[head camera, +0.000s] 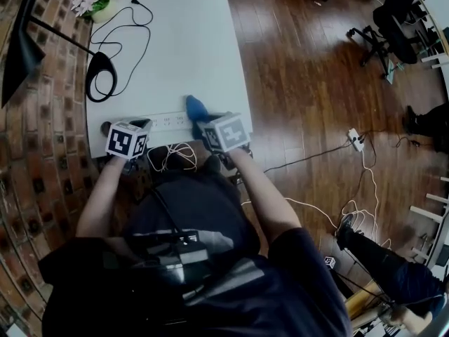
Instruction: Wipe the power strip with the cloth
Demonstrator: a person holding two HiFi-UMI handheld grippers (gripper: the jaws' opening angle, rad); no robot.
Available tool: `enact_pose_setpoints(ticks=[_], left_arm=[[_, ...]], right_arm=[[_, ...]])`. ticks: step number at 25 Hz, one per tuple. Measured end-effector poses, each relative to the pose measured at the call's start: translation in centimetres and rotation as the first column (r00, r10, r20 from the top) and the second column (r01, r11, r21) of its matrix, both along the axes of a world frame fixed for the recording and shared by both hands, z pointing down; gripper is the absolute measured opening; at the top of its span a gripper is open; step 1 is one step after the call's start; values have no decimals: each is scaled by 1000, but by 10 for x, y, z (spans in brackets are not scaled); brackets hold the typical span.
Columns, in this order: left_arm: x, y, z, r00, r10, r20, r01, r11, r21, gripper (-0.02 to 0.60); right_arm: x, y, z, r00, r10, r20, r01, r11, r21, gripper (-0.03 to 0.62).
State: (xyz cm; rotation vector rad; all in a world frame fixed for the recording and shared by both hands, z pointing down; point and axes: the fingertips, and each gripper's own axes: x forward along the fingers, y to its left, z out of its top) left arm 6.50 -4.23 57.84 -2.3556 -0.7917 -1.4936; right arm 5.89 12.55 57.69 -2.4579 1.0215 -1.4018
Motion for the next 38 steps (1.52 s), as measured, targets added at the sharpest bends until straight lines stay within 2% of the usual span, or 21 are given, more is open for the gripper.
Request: enact_pose_setpoints(ticks=[2,5,9,14,19,26,30,34,38], left_arm=[[3,3,-2,1000,11,16,-11,1000,8,3],[11,16,-6,999,-39,34,41,998,-56,3],[6,23,-1,999,-26,37,26,1000,-10,6],[7,22,0,998,-59,39,60,998,-19,6],[7,22,1,997,-33,72,32,999,9,8],[8,22,2,994,-26,105,25,1000,9,8],[8,23,4,994,-2,107,0,1000,18,8],[8,23,4,994,6,107,-6,1000,0,6],[9,22,4,994,17,110,-12,999,-39,6]], right_arm=[[5,-8,-8,999,-21,-31,21,1000,8,87],[15,-10,-23,996,-42,-84,45,998,32,87],[17,-9,-36,996,-35,-76,40,997,68,89],[12,-31,-40,990,-105,-90,113,990,83,91],[3,-57,-28,978,-190,-81,194,980,37,92],[7,-69,-20,972,-232,-37,232,973,-2,92],[7,-70,-19,964,-262,-39,260,964,-63,92],[8,-67,-18,961,-268,-72,255,955,-151,94],[10,-69,-18,964,-247,-96,228,957,-177,94]])
